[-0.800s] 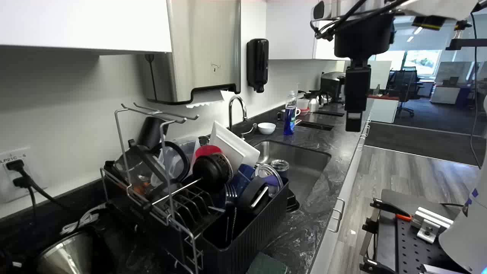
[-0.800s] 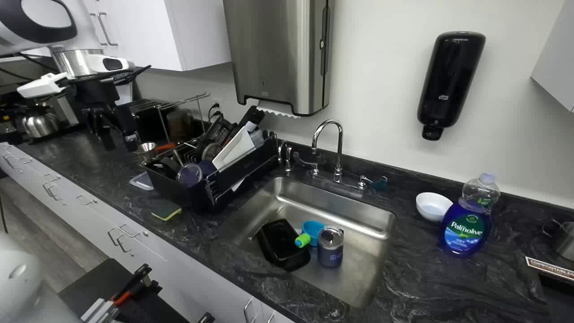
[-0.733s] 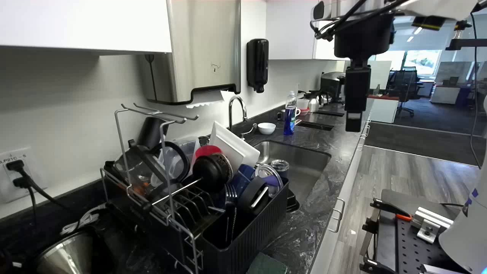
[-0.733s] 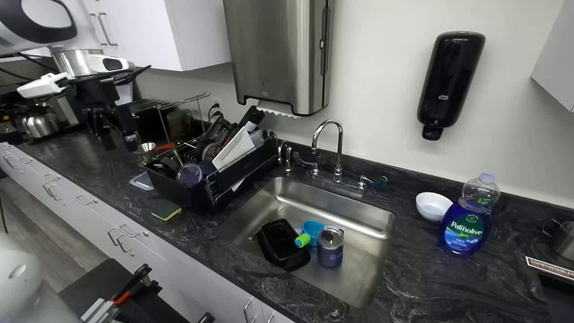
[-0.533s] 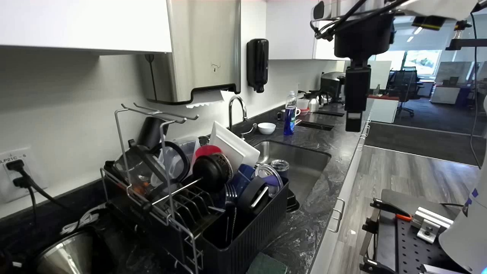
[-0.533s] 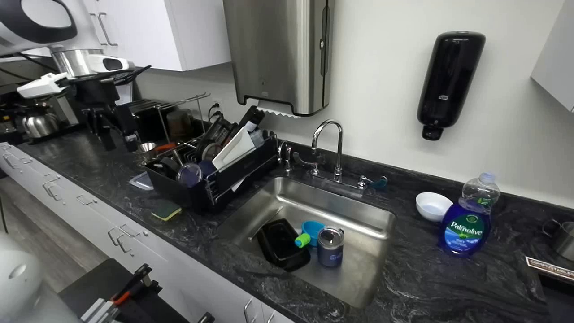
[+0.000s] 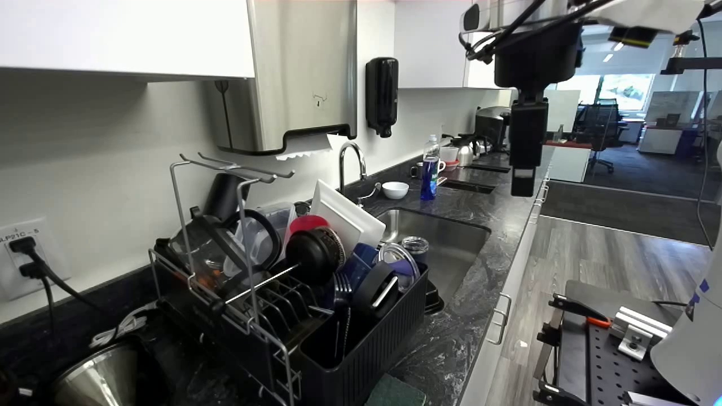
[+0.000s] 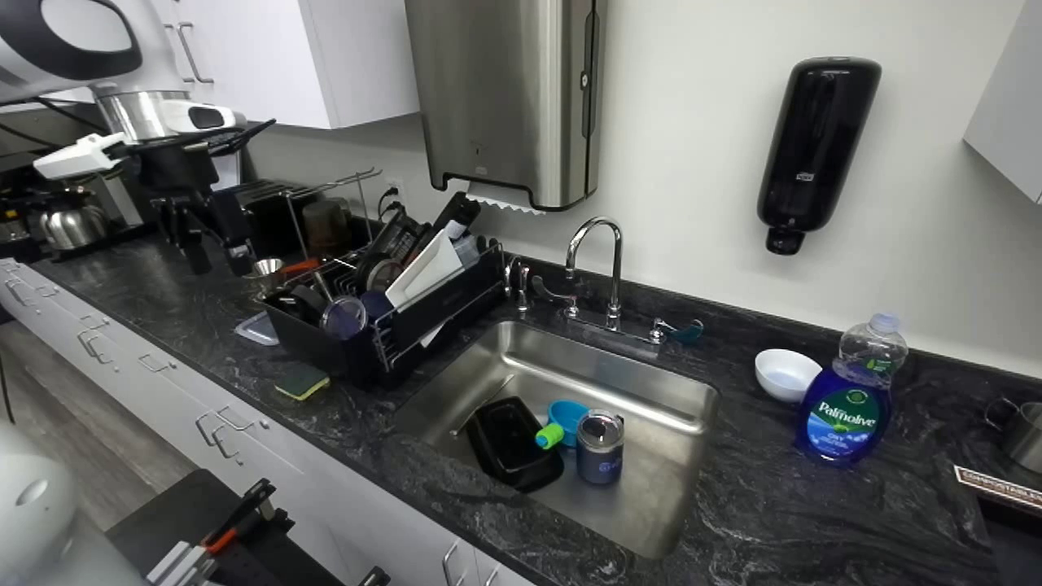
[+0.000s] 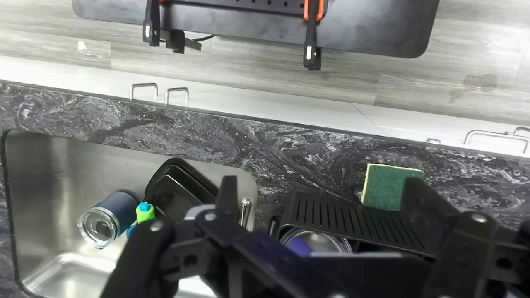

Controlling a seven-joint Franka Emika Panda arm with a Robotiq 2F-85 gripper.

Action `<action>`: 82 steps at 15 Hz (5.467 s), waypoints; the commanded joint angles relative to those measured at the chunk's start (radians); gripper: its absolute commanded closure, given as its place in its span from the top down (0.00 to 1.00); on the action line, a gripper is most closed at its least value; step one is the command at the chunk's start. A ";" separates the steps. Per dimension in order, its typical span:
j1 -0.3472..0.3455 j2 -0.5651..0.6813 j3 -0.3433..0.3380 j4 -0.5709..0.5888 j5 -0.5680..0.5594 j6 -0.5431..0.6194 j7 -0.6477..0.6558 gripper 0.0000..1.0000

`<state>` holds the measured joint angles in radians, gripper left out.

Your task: Remove the lid from the flusk.

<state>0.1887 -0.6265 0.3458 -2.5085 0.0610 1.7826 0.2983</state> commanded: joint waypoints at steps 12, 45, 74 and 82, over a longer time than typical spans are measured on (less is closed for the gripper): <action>-0.055 0.066 -0.159 -0.187 -0.257 0.403 -0.179 1.00; -0.401 0.559 -0.281 -0.171 -0.917 0.953 -0.007 1.00; -0.313 1.264 -0.452 0.478 -1.468 0.800 0.502 1.00; -0.319 1.337 -0.459 0.557 -1.461 0.824 0.467 1.00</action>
<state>-0.1352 0.6830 -0.1044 -1.9813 -1.3855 2.5858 0.7897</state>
